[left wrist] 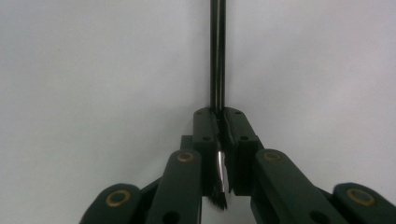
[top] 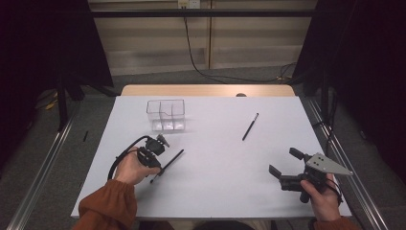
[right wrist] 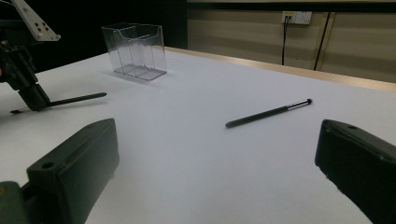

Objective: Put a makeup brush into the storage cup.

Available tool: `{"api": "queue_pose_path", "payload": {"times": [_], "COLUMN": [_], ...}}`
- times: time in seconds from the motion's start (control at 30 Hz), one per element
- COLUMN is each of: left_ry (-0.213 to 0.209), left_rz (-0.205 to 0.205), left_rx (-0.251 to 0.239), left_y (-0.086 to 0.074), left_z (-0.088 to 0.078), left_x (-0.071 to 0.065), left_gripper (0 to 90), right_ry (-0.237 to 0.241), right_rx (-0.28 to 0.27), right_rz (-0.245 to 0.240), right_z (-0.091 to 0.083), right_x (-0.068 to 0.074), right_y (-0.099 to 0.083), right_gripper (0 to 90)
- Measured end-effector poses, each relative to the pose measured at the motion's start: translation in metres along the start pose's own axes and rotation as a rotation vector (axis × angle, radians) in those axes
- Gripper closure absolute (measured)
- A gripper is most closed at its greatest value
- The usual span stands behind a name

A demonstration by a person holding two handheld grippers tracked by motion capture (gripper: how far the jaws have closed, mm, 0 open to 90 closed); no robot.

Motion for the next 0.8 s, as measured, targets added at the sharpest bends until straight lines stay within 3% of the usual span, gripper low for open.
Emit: {"api": "queue_pose_path", "payload": {"times": [0.2,0.27,0.5,0.53,0.6,0.7,0.8], "left_ry": [0.005,-0.019,-0.049,-0.067,-0.071,-0.075,-0.069], "left_rz": [-0.044,-0.052,-0.039,-0.043,-0.058,-0.036,-0.026], "left_rx": [-0.043,-0.102,-0.198,-0.246,-0.274,-0.298,-0.362], "left_y": [-0.001,-0.002,-0.003,-0.004,-0.005,-0.007,-0.009], "left_z": [-0.006,-0.013,-0.021,-0.024,-0.026,-0.028,-0.031], "left_x": [0.004,0.006,0.006,0.005,0.005,0.004,0.004], "left_gripper": [84.5,84.4,84.4,84.4,84.4,84.4,84.4], "right_ry": [0.0,0.0,0.0,-0.001,0.0,0.003,0.002], "right_rx": [0.0,0.0,-0.003,-0.002,-0.003,-0.002,-0.003], "right_rz": [0.0,0.0,0.003,0.003,0.006,0.003,0.008], "right_z": [0.0,0.0,-0.001,-0.001,0.0,0.001,0.0], "right_x": [0.0,0.0,-0.001,-0.001,-0.001,0.0,-0.001], "right_y": [0.0,0.0,0.0,0.0,0.0,0.0,0.0], "right_gripper": [0.0,0.0,0.0,0.0,0.0,0.0,0.0]}}
Point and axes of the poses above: each handheld gripper's, and its own axes: z roughly forward along the jaws, y roughly out of its top, x roughly to its left, the point moved 3 cm from there along z, roughly forward along the jaws, and after that the axes turned 3 degrees about y, right-handed, at the moved point
